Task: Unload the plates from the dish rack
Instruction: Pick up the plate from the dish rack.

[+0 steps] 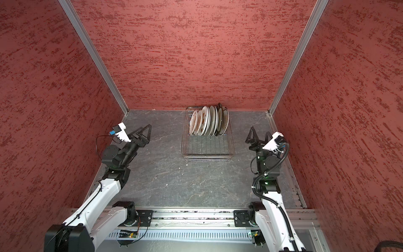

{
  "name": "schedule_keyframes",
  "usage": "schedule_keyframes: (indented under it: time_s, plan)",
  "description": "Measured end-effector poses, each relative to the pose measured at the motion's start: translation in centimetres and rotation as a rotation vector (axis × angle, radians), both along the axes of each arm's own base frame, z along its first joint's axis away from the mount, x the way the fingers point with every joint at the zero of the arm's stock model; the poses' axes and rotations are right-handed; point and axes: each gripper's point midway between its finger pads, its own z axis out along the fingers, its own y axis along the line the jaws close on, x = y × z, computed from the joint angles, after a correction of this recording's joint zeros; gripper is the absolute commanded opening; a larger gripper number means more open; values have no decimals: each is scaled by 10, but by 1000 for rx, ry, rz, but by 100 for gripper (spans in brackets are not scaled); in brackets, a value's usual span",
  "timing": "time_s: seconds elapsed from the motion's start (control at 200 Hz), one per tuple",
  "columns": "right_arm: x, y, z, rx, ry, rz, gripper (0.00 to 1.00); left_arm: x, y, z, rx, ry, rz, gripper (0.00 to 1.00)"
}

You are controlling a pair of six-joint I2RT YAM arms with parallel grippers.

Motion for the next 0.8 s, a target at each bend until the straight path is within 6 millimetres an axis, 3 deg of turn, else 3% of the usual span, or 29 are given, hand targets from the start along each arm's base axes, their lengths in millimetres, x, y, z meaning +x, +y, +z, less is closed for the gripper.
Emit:
schedule_keyframes:
  time_s: [0.07, 0.16, 0.356, 0.526, 0.802]
  plan:
    - [2, 11, 1, 6, -8, 71, 99, 2, -1, -12, -47, 46, -14, 99]
    - [10, 25, -3, 14, 11, 157, 99, 3, -8, -8, -68, 45, -38, 99]
    - [38, 46, -8, 26, 96, 286, 99, -8, -59, 31, 13, -60, -160, 99]
    - [72, 52, 12, 30, 138, 312, 99, -18, -98, 55, 95, -123, -204, 99]
    - [126, 84, 18, -23, 262, 291, 97, 6, -135, 51, 187, -89, -253, 99]
